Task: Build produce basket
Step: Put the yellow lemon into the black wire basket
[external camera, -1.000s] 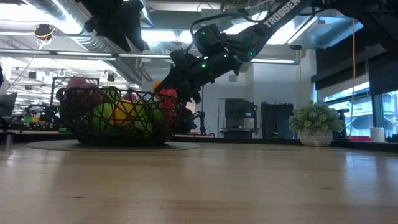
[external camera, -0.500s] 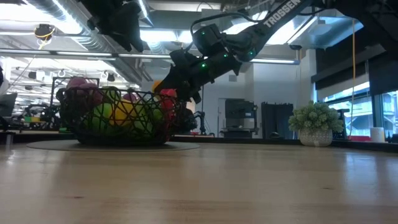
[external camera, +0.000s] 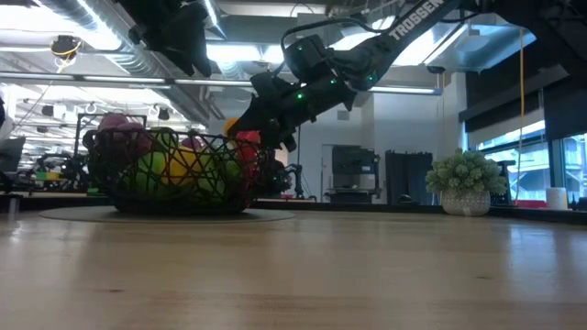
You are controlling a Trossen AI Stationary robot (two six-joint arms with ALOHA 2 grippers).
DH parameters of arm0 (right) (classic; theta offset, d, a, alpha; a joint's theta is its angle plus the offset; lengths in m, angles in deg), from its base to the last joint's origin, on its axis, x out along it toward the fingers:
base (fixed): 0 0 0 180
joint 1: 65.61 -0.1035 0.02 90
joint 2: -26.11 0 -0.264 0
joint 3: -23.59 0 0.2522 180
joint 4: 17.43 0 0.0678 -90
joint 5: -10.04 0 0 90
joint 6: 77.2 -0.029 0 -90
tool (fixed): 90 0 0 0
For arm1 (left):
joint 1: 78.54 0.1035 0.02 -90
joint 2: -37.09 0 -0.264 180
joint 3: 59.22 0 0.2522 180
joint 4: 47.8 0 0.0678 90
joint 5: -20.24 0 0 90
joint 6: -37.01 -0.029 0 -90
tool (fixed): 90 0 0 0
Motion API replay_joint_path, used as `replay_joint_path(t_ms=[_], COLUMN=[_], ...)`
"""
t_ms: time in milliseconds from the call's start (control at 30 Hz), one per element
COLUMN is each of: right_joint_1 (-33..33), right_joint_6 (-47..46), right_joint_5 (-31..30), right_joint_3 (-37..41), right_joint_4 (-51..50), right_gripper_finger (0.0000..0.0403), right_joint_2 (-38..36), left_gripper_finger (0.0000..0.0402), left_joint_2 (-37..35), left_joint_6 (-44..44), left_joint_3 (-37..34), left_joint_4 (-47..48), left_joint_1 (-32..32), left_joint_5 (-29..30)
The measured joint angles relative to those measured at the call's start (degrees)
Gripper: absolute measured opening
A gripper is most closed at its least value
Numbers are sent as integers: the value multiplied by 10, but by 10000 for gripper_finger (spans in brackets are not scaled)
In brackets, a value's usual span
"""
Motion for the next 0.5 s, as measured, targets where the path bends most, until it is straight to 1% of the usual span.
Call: replay_joint_path(t_ms=[300, 367, 500], right_joint_1=[0, 0, 0], right_joint_6=[-2, -2, 1], right_joint_5=[-9, -9, -10], right_joint_3=[0, 0, 0], right_joint_4=[1, 0, -2], right_gripper_finger=[259, 273, 316], right_joint_2=[0, 0, 0], left_gripper_finger=[279, 279, 279], left_joint_2=[0, 0, 0], left_joint_6=[0, 0, 0], left_joint_3=[0, 0, 0], left_joint_4=[0, 0, 0], left_joint_1=[0, 0, 0], left_joint_5=[0, 0, 0])
